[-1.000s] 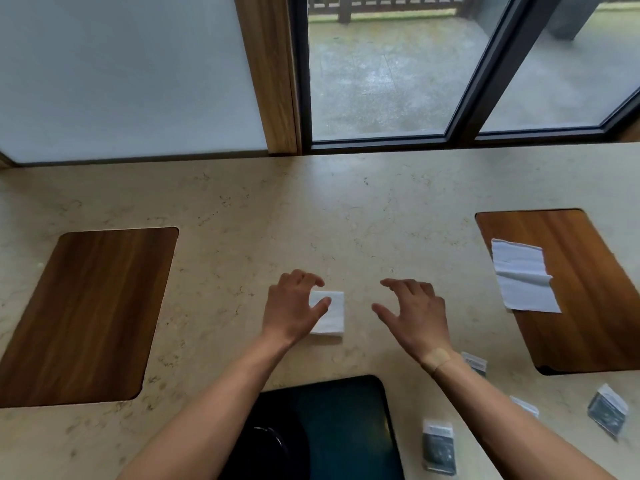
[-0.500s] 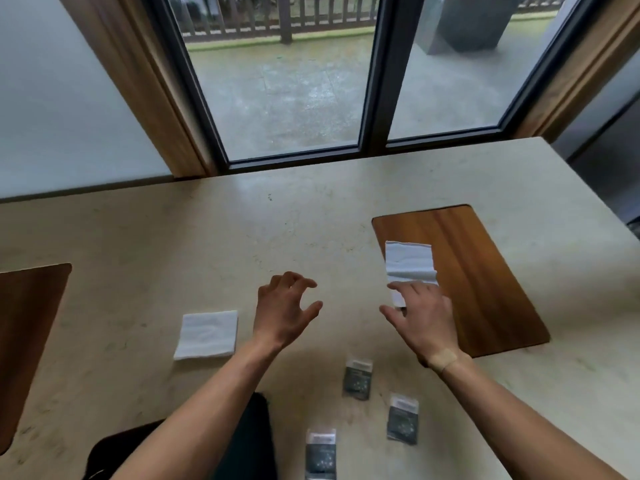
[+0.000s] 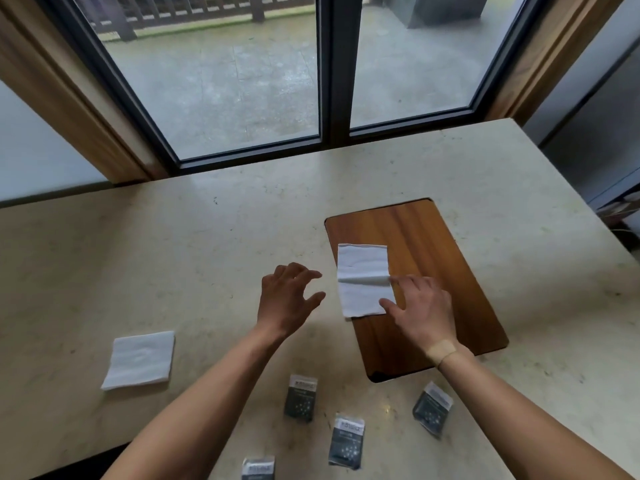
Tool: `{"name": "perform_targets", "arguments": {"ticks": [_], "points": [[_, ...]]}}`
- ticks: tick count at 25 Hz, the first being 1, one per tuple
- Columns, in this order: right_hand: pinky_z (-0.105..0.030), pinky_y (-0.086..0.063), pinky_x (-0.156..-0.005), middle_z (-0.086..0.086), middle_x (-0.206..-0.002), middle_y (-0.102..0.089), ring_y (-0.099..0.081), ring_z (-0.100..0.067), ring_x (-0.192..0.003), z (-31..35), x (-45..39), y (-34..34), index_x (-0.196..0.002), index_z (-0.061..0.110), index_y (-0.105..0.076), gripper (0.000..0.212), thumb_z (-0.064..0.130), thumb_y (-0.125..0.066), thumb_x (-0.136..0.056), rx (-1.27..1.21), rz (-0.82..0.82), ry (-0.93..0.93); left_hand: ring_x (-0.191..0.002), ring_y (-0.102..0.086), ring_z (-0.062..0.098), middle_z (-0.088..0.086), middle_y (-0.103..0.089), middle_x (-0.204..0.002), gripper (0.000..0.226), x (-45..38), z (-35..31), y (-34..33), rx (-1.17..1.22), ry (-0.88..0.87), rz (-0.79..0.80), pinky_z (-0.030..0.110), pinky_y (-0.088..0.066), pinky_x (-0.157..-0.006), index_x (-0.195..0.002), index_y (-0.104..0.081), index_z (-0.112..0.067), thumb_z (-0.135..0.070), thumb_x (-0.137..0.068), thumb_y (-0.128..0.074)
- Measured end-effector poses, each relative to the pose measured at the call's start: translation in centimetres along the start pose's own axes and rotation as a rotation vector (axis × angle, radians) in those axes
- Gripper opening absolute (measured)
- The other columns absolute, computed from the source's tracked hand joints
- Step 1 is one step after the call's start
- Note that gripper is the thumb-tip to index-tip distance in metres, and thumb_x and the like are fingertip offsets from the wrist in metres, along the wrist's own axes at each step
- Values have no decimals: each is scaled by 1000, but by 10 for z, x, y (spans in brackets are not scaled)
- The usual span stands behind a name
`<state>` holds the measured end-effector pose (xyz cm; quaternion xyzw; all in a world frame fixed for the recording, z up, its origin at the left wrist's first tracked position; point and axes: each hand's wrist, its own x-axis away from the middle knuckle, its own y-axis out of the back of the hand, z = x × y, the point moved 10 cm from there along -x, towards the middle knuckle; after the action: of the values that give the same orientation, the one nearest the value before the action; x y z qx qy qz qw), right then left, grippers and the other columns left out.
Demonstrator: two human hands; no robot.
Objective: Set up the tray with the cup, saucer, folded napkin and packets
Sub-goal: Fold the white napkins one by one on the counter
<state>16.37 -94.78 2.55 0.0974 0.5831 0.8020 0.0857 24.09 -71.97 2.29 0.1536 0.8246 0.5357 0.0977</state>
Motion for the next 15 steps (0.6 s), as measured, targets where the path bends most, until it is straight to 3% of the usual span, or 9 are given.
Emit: {"name": "perform_targets", "arguments": {"ticks": [7, 15], "points": [[-41, -43, -93, 3, -128, -58, -48, -24, -121, -12, -35, -32, -132, 32, -49, 46, 47, -58, -89, 43, 118, 38, -106, -55, 21, -1, -64, -113, 33, -27, -15, -32, -31, 8, 33, 38, -39, -86, -113, -68, -30, -40, -82, -71], [-39, -47, -75, -2, -108, -63, -54, -26, -101, -19, -54, -48, -109, 25, -67, 30, 34, -72, -81, -4, 34, 56, -103, -51, 16, -5, -60, -110, 25, -51, -19, -70, -46, 9, 73, 37, -39, -91, -106, -69, -33, -45, -84, -67]]}}
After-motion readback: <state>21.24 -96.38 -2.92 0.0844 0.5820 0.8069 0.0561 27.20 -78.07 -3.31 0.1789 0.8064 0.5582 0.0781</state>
